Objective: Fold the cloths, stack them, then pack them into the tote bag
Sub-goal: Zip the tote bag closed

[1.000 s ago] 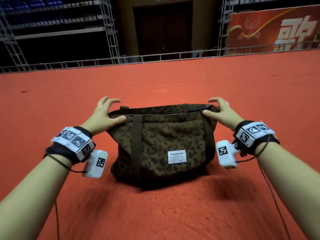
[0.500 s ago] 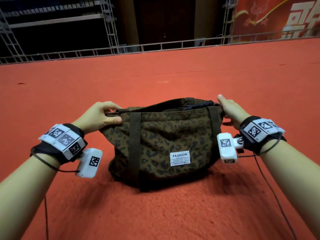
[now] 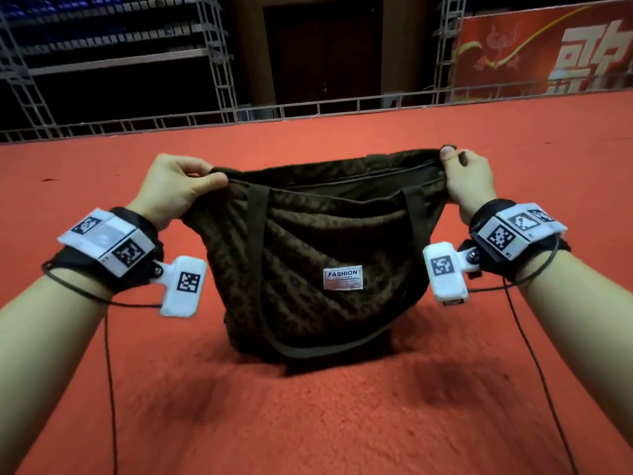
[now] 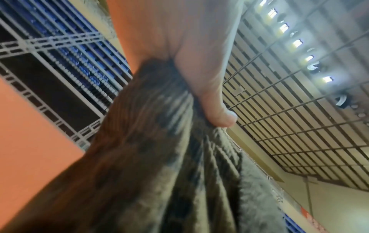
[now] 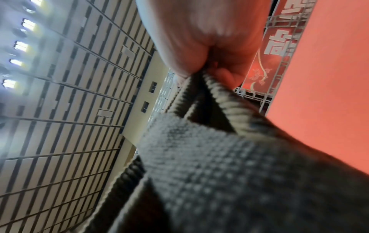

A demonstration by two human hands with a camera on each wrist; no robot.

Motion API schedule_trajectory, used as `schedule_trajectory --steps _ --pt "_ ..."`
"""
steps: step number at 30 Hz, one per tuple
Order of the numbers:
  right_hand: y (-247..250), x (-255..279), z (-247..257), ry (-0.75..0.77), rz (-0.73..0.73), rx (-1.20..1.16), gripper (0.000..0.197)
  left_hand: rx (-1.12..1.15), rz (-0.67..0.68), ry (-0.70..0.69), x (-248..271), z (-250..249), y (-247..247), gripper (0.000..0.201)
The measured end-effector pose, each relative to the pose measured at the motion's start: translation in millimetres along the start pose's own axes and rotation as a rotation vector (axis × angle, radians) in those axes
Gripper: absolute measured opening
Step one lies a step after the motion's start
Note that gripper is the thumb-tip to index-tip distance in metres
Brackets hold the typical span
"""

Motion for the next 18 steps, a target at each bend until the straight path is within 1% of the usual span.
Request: schedule_trajectory --steps 1,3,4,5,6,8,10,11,13,14,15,16,17,18 --pt "3.7 -3.2 13.1 0.041 -0.023 -0.026 0.027 0.014 -0.045 -0.004 -6.3 -5.2 4.9 0.034" --pt "14.4 -8.8 32.1 0.115 -0.067 -0.086 0.031 0.063 -0.136 -0.009 -15.8 -11.6 9.1 0.026" --pt "19.3 -10.8 36.8 0.140 -0.073 -0.105 0.032 0.095 -0.169 -0.003 -19.4 -11.9 7.8 0.023" --pt "23.4 -9.4 38.1 0.132 -0.053 -0.108 0.029 0.112 -0.179 0.010 -21.6 -10.2 3.6 0.022" --pt "26.2 -6.9 35.7 0.109 -0.019 -0.094 0.026 0.098 -0.156 0.027 -22.0 -6.9 -2.9 0.022" --pt "29.0 3.1 18.2 0.022 0.068 0.008 0.034 0.011 -0.037 0.065 -16.4 4.8 -22.2 0.023" --pt "31.6 17.5 -7.6 -0.125 0.169 0.099 0.037 -0.037 0.063 0.095 -6.8 16.1 -37.9 0.024" --pt "34.0 25.5 -16.6 -0.185 0.200 0.111 0.034 -0.033 0.082 0.105 -3.1 19.6 -41.7 0.026" --pt "41.1 34.4 -21.0 -0.226 0.189 0.126 0.020 -0.004 0.091 0.130 1.0 19.8 -43.8 0.031" --pt "45.5 35.9 -19.7 -0.205 0.174 0.205 0.020 0.004 0.089 0.141 2.6 17.1 -42.9 0.032" --pt "50.8 37.1 -15.4 -0.164 0.143 0.326 0.032 0.004 0.089 0.148 4.3 13.7 -42.0 0.031" --pt "54.0 41.5 -5.3 -0.084 0.108 0.440 0.043 0.001 0.094 0.155 5.7 10.8 -41.3 0.027" --pt "53.6 47.9 6.8 0.045 0.081 0.520 0.046 0.001 0.103 0.162 7.4 8.9 -41.7 0.021" --pt "49.4 57.4 21.6 0.205 0.082 0.571 0.045 0.001 0.113 0.169 9.5 8.3 -42.1 0.018"
Point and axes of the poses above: each hand's wrist, its own x-axis away from the middle knuckle, its own y-axis out of the back of the hand, z = x × y, the point moved 6 cm from there along -x, towards the middle knuckle, and after that the axes turned 1 degree about z, right-handed, at the moved point
